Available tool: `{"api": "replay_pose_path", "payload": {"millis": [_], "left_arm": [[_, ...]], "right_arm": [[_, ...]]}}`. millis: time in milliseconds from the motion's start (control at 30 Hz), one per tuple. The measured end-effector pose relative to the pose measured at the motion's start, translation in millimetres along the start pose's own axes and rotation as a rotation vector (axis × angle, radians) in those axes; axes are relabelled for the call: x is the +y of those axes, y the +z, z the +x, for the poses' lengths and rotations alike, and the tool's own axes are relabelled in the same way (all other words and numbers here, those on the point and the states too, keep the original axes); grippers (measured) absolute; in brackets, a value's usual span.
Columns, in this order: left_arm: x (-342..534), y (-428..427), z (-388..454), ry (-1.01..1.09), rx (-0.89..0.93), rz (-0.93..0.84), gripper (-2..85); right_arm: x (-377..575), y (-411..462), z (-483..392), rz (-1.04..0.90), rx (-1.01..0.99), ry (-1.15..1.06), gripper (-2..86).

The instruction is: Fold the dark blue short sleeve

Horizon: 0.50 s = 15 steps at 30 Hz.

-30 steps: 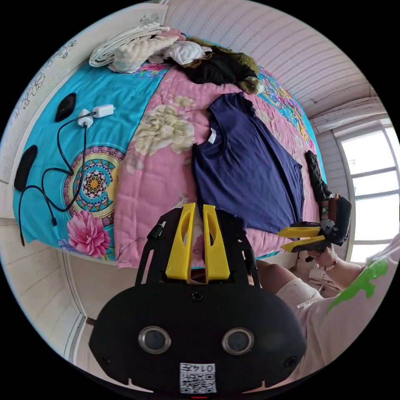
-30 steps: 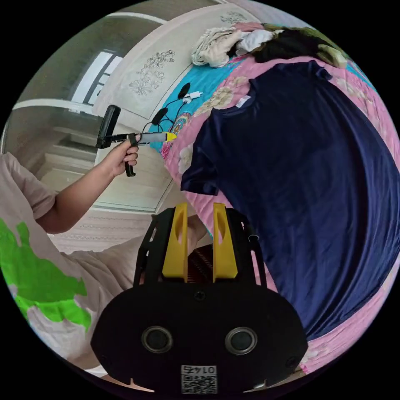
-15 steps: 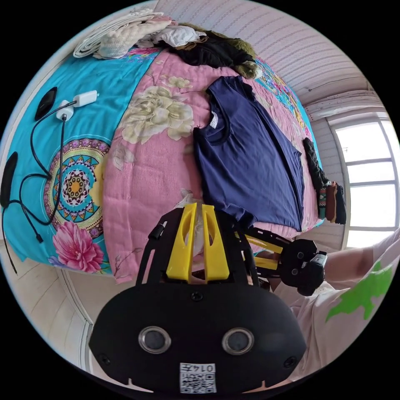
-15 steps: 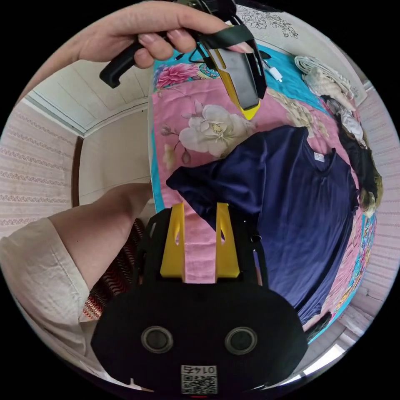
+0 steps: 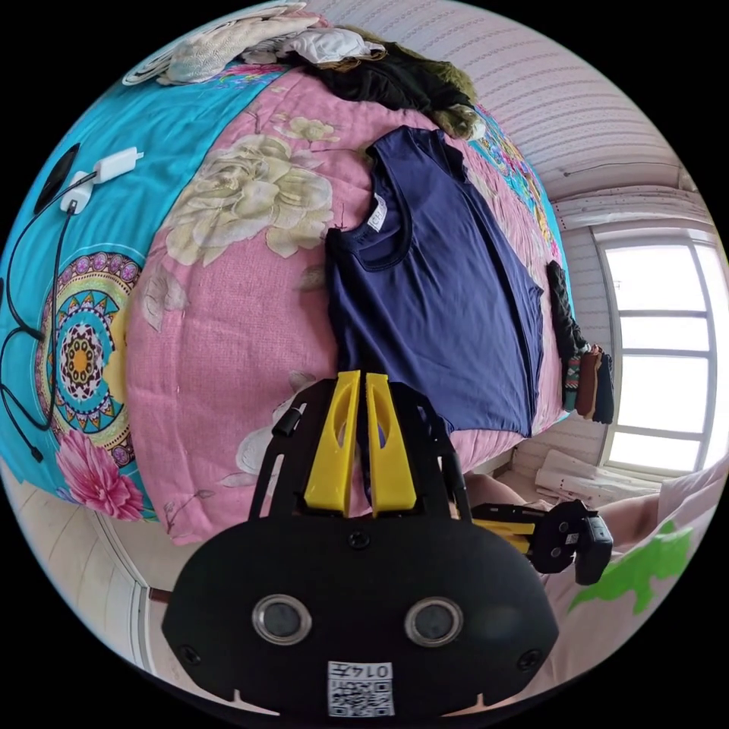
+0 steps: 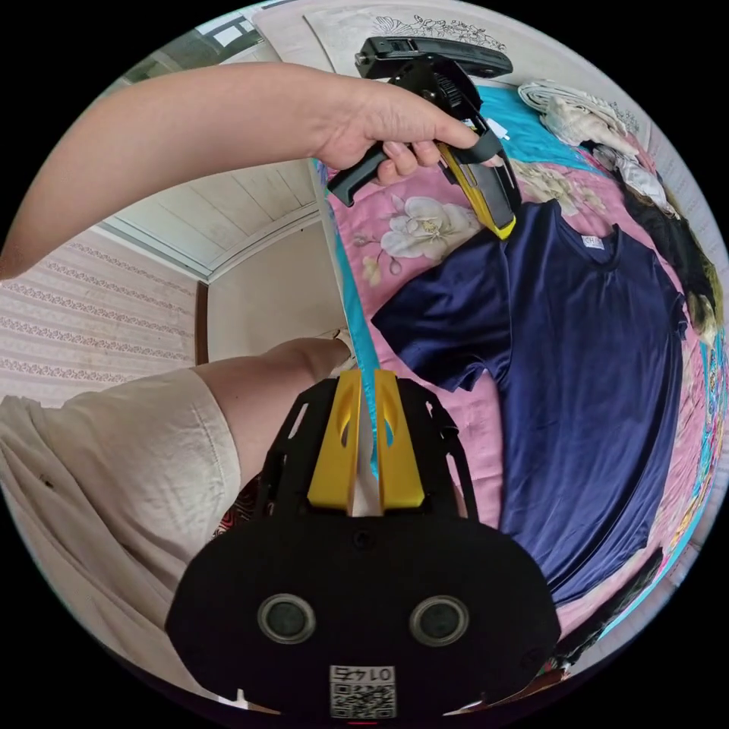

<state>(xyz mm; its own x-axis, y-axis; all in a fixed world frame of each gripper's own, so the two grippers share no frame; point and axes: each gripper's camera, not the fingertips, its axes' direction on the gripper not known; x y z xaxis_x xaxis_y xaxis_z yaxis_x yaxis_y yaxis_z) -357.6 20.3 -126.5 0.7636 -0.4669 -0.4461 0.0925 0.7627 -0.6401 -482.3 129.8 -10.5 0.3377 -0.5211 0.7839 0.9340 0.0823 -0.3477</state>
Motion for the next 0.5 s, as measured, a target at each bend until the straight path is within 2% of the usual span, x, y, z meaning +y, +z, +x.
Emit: {"api": "replay_pose_path", "payload": {"millis": [200,267,333,400,500], "left_arm": [[10.9,-13.1,-14.4,0.009,-0.001,-0.013,-0.4],[14.5,-16.6,-20.6,0.004,0.005,-0.019,-0.4],[16.0,-20.0,-24.2,0.003,0.013,-0.018,-0.4],[16.8,-24.1,-27.0,0.008,0.022,-0.012,-0.4],[17.6,-29.4,-30.8,0.018,0.030,-0.006,-0.5]], "right_arm": [[-21.7,7.3,0.8,0.000,0.221,-0.082,1.2],[-26.4,9.2,11.8,-0.023,0.267,-0.034,0.8],[-20.7,-4.5,31.6,0.009,0.136,0.092,0.5],[6.2,-27.6,72.9,0.120,-0.153,0.402,0.3],[24.5,-27.3,111.6,0.193,-0.326,0.620,0.6]]}}
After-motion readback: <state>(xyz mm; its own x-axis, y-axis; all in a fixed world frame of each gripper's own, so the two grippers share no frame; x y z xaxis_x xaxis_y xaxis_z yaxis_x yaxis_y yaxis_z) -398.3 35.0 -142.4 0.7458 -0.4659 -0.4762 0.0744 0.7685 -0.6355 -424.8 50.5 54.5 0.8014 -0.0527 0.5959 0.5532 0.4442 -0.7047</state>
